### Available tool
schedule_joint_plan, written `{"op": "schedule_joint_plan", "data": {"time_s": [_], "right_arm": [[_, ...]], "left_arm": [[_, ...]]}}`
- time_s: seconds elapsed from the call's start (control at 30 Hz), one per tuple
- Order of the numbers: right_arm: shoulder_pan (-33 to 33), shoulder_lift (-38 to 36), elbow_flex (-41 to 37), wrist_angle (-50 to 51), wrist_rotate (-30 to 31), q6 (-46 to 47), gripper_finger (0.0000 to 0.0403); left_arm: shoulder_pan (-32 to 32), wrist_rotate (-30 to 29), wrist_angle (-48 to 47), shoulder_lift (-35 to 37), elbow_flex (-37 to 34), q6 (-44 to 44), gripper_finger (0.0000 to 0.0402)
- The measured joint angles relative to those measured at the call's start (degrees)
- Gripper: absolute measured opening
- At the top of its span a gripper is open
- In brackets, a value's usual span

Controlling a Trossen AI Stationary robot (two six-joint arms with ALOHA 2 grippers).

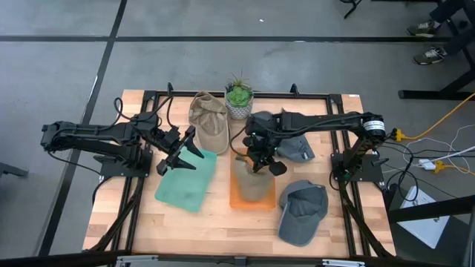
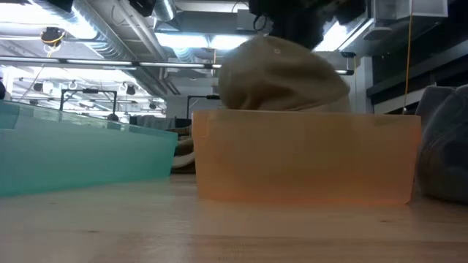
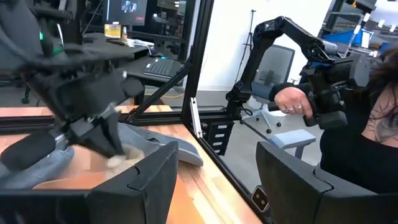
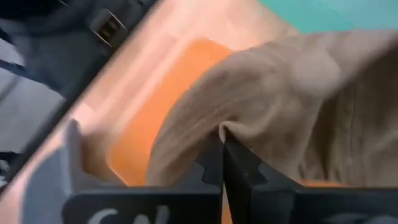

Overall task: Pick & Place hat
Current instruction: Put the right brown cap into the orange bin

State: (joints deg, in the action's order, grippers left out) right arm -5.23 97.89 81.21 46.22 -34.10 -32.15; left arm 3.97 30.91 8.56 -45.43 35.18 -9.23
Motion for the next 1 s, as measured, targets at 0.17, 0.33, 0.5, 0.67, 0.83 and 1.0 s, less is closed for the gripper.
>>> {"op": "schedule_joint_plan", "data": {"time_s": [0.17,0.33,0.5,0.67,0.83,1.0], "right_arm": [[-1.13,0.0,-0.13,-0.55,2.05,-3.1,0.0001],[-2.29,0.0,-0.11,-0.47,4.74,-4.36,0.0001],[-3.21,0.0,-0.11,0.85,7.95,-4.25,0.0002],[-3.98,0.0,-0.11,1.68,10.53,-1.37,0.0002],[-4.12,0.0,-0.11,1.68,12.36,3.78,0.0011],[-4.12,0.0,-0.08,2.03,17.13,9.47,0.0023]], "left_arm": [[0.0,-0.58,0.0,0.0,0.0,0.19,0.0212],[0.0,-3.26,-0.01,0.0,0.0,2.2,0.0212],[0.0,-6.21,-0.02,0.0,-0.02,2.97,0.0212],[0.0,-6.39,-0.02,0.0,-0.02,2.52,0.0212],[0.0,-6.37,-0.02,0.0,-0.02,2.36,0.0212],[0.0,-6.37,-0.02,0.0,-0.02,2.38,0.0212]]}}
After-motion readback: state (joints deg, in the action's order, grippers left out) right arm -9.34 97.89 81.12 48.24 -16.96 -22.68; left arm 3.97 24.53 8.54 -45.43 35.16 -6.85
